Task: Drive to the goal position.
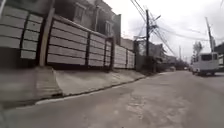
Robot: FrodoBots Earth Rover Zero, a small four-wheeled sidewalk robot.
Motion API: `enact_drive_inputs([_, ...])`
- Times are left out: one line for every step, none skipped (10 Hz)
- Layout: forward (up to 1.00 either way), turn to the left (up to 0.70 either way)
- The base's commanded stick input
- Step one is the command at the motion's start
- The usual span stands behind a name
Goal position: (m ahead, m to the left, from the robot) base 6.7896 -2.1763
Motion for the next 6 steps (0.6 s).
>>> enact_drive_inputs([0.7,-0.34])
enact_drive_inputs([0.7,-0.34])
enact_drive_inputs([0.7,-0.34])
enact_drive_inputs([0.7,-0.34])
enact_drive_inputs([0.7,-0.34])
enact_drive_inputs([0.7,-0.34])
